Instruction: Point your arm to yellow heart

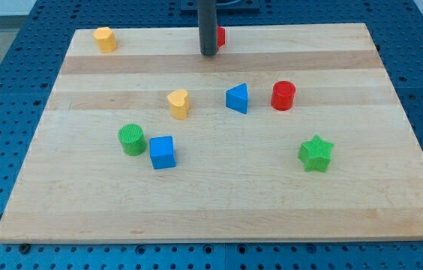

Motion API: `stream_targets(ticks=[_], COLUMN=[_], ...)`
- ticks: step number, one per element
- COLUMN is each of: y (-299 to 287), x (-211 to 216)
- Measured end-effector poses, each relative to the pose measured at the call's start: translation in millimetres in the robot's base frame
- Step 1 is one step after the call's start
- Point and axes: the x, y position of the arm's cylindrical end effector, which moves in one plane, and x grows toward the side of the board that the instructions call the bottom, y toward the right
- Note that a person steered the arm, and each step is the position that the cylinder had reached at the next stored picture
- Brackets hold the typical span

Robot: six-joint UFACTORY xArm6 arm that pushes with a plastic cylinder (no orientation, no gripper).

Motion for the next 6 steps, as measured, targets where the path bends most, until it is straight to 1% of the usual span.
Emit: stream_targets(ticks=[1,3,4,5,6], y=[-7.2,-98.1,-130.0,-129.1,-105.1], x=[32.9,67.7,105.9,140.3,157.1])
